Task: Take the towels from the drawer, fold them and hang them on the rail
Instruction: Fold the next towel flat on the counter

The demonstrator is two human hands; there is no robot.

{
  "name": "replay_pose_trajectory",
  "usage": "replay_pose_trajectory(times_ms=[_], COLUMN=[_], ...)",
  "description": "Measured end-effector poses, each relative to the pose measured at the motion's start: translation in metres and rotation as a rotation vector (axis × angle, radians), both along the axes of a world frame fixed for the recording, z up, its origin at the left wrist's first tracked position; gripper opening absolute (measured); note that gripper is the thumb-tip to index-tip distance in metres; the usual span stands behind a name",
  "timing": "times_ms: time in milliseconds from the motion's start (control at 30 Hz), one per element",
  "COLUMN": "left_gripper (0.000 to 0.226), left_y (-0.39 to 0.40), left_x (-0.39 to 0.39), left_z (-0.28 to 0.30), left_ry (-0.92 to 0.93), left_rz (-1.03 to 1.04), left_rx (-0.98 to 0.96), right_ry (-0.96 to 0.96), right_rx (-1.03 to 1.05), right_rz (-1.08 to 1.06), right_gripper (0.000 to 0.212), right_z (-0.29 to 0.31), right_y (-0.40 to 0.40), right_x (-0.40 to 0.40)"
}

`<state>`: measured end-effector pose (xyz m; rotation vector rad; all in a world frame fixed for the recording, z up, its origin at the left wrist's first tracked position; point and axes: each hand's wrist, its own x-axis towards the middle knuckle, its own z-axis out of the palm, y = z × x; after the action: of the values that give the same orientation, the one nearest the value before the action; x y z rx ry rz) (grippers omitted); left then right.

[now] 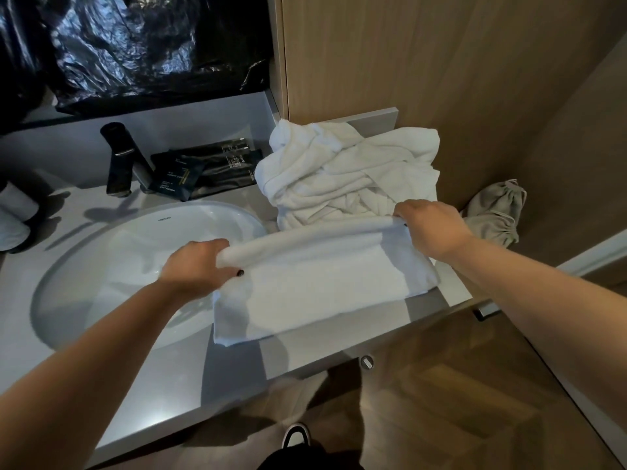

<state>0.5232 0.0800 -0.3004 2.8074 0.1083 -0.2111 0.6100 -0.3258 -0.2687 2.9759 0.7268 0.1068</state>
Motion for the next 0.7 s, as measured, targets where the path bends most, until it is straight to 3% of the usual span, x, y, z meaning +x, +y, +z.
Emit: replay_pose_trajectory(times_ms=[100, 233, 533, 700], left_gripper=[0.010, 0.051, 0.080, 0.078], left_y=[-0.002, -0.007, -0.009, -0.009], left_x=[-0.019, -0.052, -0.076, -0.074], left_z=[0.003, -0.005, -0.023, -0.021], left_ry=[-0.159, -0.444, -0.408, -0.427], left_rz=[-0.076, -0.336, -0.584, -0.670], left_rx=[0.074, 0.106, 0.201, 0.235], right_ry=[-0.093, -0.147, -0.109, -0.114], right_rx=[0.129, 0.157, 0.194, 0.214], right_rz=[0.062, 0.233, 0.292, 0.271], right_gripper=[0.036, 0.040, 0.048, 0.052], right_z=[-0.003, -0.016, -0.054, -0.063], right_y=[-0.007, -0.023, -0.046, -0.046], right_x=[-0.015, -0.042, -0.078, -0.084])
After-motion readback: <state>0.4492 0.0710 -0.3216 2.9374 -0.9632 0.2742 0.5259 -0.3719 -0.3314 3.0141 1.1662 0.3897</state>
